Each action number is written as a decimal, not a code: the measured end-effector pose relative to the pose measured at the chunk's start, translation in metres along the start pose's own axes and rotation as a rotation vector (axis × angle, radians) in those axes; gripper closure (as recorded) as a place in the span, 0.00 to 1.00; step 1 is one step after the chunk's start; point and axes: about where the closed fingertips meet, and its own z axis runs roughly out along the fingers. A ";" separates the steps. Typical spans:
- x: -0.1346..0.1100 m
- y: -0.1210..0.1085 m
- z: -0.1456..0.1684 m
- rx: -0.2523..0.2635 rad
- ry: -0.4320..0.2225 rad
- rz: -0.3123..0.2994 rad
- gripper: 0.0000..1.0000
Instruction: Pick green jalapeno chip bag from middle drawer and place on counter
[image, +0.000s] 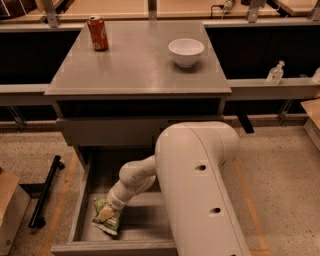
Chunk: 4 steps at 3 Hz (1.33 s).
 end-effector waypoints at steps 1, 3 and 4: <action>-0.001 0.000 -0.001 0.000 0.000 0.000 1.00; -0.015 0.009 -0.023 -0.030 -0.079 -0.034 1.00; -0.072 0.028 -0.093 -0.115 -0.300 -0.116 1.00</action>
Offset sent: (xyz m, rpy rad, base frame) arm -0.0157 -0.0404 0.2790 0.7079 -0.0468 0.1193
